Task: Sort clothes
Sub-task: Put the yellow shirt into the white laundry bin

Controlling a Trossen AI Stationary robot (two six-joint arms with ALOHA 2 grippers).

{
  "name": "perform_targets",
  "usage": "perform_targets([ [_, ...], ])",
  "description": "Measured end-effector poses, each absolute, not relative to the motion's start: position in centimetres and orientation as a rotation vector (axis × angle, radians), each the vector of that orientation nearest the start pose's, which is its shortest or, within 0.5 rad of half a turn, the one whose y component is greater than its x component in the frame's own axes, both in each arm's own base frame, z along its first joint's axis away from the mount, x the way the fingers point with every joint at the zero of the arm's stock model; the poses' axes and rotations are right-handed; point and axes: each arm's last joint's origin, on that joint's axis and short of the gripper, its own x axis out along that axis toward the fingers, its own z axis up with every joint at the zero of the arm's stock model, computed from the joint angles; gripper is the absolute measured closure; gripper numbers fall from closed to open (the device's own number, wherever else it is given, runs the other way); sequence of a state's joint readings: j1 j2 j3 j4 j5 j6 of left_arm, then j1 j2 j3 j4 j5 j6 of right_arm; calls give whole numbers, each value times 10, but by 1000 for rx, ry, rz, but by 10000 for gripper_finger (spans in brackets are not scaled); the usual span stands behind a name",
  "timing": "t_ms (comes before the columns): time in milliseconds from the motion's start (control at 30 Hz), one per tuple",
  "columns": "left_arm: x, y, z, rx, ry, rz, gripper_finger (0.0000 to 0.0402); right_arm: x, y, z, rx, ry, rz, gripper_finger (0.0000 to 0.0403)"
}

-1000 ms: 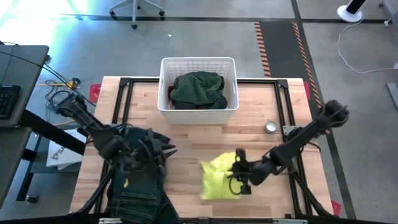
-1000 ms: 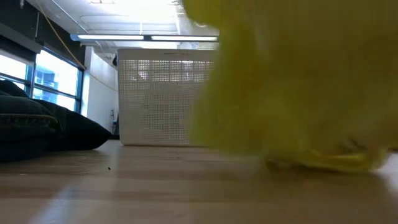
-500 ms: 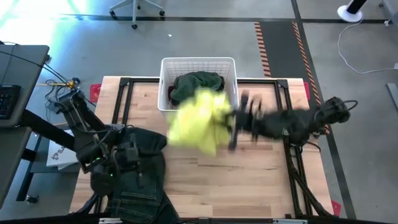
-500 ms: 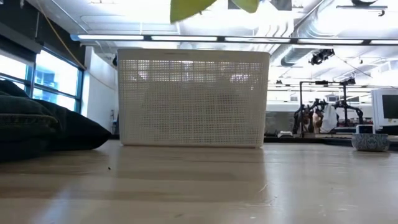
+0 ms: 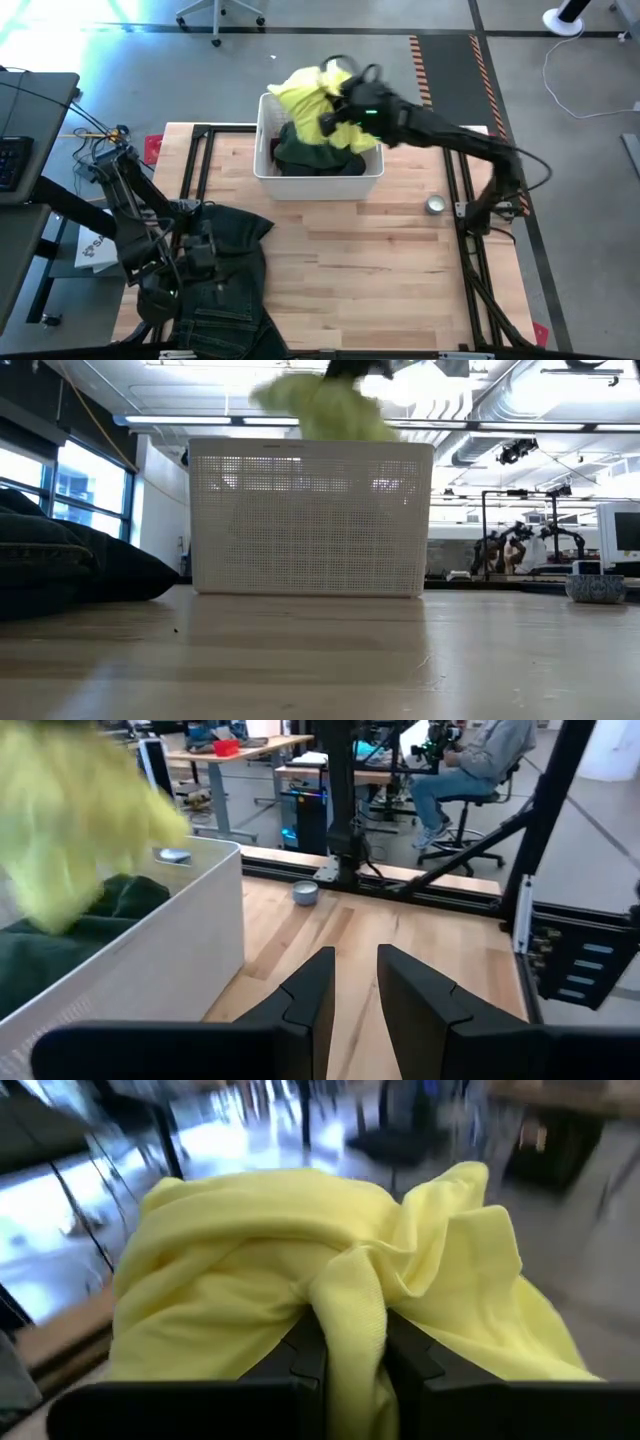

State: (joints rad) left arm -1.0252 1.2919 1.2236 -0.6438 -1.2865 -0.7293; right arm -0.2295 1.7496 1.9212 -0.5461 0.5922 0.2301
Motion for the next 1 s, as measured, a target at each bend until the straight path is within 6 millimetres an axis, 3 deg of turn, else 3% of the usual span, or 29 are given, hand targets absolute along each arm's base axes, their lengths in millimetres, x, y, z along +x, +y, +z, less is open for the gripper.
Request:
perform_targets([
  [100,156,-203,349,-52,179,336,326,396,-131,387,262,373,-854,364],
  [267,156,-203,349,-54,179,336,326,428,-159,312,368,557,-919,363],
  [400,156,-203,349,-67,179,335,326,441,-172,259,452,718,-892,363],
  [567,155,-204,348,-71,179,332,326,448,-183,211,502,869,-850,363],
  [667,155,-204,348,-72,179,332,326,451,-184,197,518,913,-822,362],
  [767,155,-204,348,-72,179,332,326,451,-183,197,490,937,-783,351],
  [900,155,-204,348,-72,179,333,326,446,-179,215,453,937,-725,317],
  [1000,155,-204,348,-71,180,332,326,438,-174,241,427,910,-658,280],
])
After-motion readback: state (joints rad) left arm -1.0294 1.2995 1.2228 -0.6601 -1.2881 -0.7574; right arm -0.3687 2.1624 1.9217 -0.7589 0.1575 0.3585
